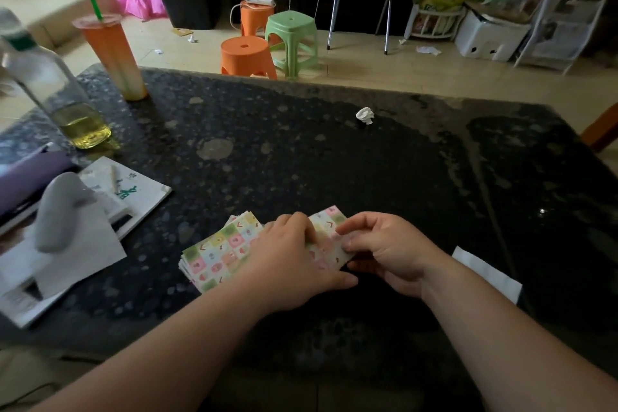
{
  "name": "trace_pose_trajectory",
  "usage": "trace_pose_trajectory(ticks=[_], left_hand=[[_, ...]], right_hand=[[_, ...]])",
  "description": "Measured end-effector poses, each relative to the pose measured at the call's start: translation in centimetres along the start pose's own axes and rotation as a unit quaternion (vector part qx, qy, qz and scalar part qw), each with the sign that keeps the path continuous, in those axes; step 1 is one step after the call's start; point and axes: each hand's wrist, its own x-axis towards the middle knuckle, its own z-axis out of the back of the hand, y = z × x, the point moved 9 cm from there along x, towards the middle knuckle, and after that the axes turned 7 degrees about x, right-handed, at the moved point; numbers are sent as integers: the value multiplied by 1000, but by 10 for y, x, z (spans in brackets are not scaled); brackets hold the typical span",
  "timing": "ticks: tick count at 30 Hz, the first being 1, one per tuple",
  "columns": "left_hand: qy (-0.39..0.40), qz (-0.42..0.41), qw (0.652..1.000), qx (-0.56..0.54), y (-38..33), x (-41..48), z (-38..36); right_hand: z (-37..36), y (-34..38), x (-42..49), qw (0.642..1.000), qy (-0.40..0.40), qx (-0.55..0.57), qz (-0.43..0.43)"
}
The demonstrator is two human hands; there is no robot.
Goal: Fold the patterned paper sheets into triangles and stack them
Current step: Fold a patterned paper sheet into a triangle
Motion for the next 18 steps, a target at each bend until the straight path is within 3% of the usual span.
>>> trace_pose_trajectory(ticks=[8, 12, 15, 18], left_hand=[[11, -2, 990, -140, 10, -3, 16], [-13, 52, 981, -188, 26, -3, 16], [-58, 86, 971, -217, 35, 1, 15], [-132, 39, 978, -155, 26, 3, 24]], right_hand=[[5, 1, -13, 998, 57, -12, 29], [12, 13, -18, 992, -1, -96, 76], [14, 21, -17, 984, -31, -128, 119], [13, 35, -18, 957, -40, -194, 213]])
